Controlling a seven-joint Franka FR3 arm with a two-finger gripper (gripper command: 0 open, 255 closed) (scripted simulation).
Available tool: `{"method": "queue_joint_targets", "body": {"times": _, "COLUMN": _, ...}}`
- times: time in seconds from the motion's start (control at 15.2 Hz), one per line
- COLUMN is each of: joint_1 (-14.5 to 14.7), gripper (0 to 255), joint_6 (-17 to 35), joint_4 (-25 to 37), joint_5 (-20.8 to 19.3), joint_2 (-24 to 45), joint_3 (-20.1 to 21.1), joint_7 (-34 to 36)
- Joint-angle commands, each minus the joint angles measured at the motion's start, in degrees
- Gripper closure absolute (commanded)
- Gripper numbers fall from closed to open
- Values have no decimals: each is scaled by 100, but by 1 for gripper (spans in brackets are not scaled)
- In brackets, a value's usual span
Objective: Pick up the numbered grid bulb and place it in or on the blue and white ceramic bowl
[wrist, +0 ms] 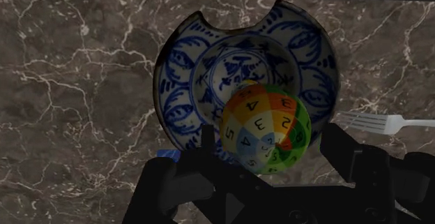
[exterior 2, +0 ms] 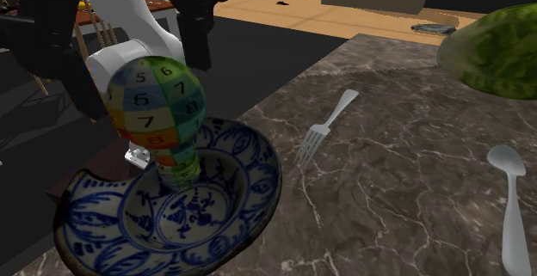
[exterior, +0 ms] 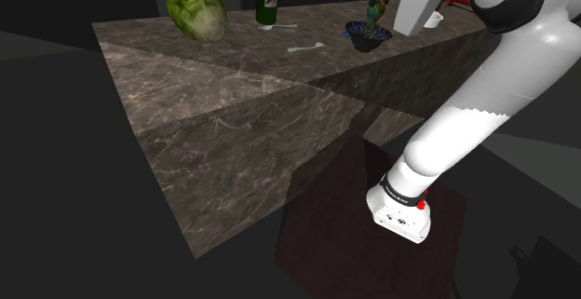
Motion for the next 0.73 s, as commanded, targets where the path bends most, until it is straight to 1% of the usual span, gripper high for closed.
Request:
{"method": "queue_joint_targets", "body": {"times": 0.0, "joint_1": 0, "gripper": 0, "joint_6": 0, "joint_4": 0, "joint_5": 0, "joint_2": -1, "joint_3": 0, "joint_7": 0}}
{"method": "queue_joint_targets", "body": {"times": 0.26, "joint_1": 0, "gripper": 0, "joint_6": 1, "joint_4": 0, "joint_5": 0, "joint_2": -1, "joint_3": 0, "joint_7": 0}}
{"method": "queue_joint_targets", "body": {"times": 0.53, "joint_1": -53, "gripper": 0, "joint_6": -837, "joint_4": 1192, "joint_5": 190, "joint_2": 402, "joint_3": -91, "joint_7": -147}}
{"method": "queue_joint_targets", "body": {"times": 0.66, "joint_1": -53, "gripper": 0, "joint_6": -837, "joint_4": 1191, "joint_5": 190, "joint_2": 402, "joint_3": -90, "joint_7": -146}}
